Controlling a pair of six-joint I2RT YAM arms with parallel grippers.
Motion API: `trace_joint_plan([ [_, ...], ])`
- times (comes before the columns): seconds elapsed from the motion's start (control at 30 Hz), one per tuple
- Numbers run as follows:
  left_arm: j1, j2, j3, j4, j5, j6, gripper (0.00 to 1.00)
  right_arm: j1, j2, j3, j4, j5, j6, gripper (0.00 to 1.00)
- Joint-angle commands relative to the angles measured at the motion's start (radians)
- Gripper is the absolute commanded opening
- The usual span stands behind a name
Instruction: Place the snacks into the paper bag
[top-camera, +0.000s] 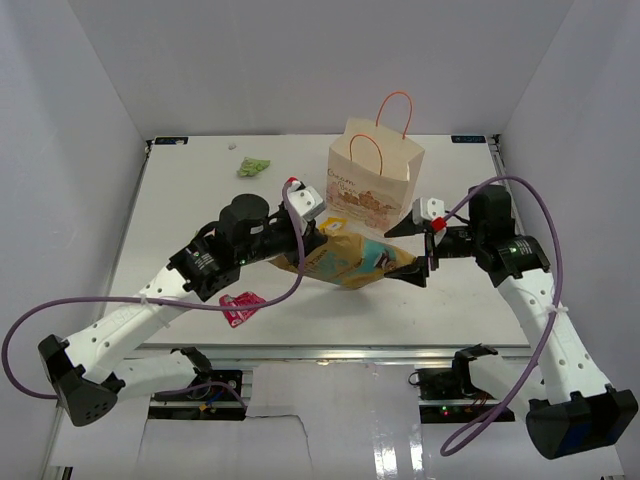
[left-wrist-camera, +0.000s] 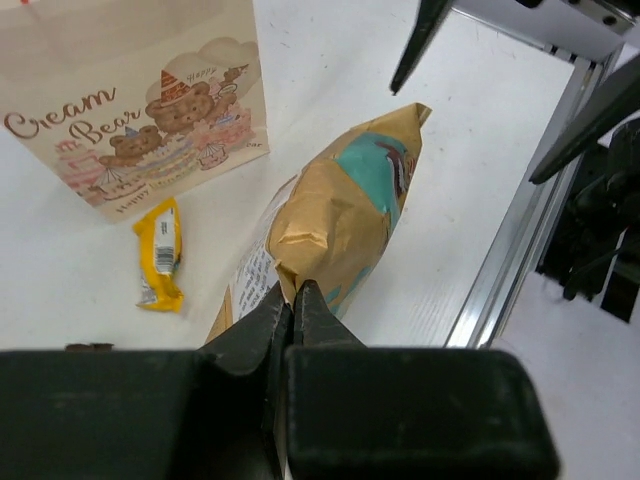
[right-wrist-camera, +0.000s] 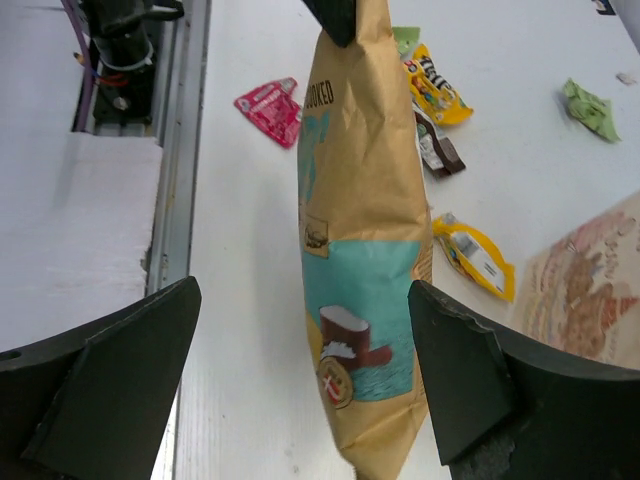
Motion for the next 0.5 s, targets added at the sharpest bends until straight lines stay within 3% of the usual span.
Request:
trace_joint_plan([
  [0.0, -0.004, -0.029, 0.031, -0.02, 0.088, 0.202, 0.0, 0.086, 0.025, 0.054, 0.163, -0.011, 0.159, 0.9],
  [0.23, -0.005, -0.011, 0.059, -0.014, 0.143, 0.182, 0.0, 0.253, 0.1, 0.083, 0.347, 0.223, 0.381, 0.91],
  [0.47, -0.005, 0.011, 0.09, 0.005, 0.171, 0.164, 0.0, 0.345, 0.188, 0.097, 0.402, 0.378, 0.396, 0.92],
])
